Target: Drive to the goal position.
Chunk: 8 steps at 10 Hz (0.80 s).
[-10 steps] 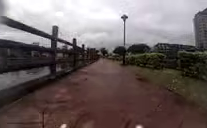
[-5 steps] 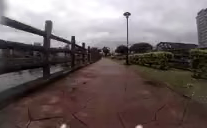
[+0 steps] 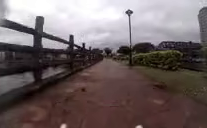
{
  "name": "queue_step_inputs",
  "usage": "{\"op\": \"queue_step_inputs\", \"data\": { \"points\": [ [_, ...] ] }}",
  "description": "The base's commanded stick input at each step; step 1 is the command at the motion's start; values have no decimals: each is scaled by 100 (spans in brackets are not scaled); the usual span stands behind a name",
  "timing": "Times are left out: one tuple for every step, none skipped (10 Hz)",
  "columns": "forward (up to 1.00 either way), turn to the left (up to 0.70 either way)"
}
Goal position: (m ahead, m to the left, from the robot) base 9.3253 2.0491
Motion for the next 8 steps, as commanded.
{"op": "queue_step_inputs", "data": {
  "points": [
    [85,-27],
    [85,-18],
    [85,-5],
    [85,1],
    [85,1],
    [85,1],
    [85,1],
    [85,1]
  ]
}}
